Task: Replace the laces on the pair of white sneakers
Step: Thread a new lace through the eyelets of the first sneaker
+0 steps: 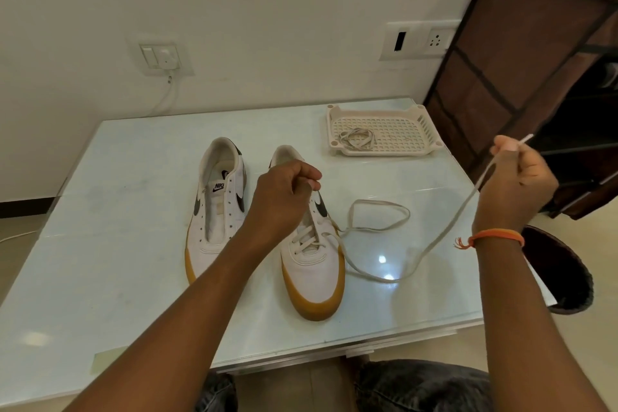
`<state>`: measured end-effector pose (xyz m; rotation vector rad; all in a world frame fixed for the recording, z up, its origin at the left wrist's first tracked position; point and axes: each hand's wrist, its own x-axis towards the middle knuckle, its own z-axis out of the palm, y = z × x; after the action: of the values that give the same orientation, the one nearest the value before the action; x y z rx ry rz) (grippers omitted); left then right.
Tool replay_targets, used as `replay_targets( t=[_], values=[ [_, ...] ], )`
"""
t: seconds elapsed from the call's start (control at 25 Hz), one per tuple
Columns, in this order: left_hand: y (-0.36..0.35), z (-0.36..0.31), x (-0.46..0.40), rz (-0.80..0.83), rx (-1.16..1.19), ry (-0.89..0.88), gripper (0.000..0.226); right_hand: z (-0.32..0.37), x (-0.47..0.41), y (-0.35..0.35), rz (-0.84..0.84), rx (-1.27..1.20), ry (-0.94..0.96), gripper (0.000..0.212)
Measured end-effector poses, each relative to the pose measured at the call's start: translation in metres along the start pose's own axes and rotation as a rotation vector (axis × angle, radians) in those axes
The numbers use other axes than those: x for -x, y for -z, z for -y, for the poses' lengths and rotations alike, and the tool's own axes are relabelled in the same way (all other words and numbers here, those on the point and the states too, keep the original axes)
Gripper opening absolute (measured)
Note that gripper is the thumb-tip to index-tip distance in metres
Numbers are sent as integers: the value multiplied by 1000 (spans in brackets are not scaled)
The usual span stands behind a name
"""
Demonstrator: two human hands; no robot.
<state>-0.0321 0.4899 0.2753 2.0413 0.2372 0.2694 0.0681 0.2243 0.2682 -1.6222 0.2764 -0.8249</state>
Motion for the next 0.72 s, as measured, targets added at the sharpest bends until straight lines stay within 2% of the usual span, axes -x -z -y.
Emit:
replay_targets(
  t=[0.08,0.24,0.36,0.52,0.72],
  values=[
    [-4,-2,1,24,-22,-6,21,0,-3,2,-10,80,74,34],
    [-7,-3,3,34,-69,2,19,-8,9,-6,184,205,140,36],
    [-9,-3,6,74,-103,0,18,-6,12,-9,285,192,63,33],
    [-11,-5,5,108,-121,-8,15,-3,16,-8,362,161,60,28],
    [9,7,-2,30,-196,88,11,1,32,-16,478,144,123,26]
  ],
)
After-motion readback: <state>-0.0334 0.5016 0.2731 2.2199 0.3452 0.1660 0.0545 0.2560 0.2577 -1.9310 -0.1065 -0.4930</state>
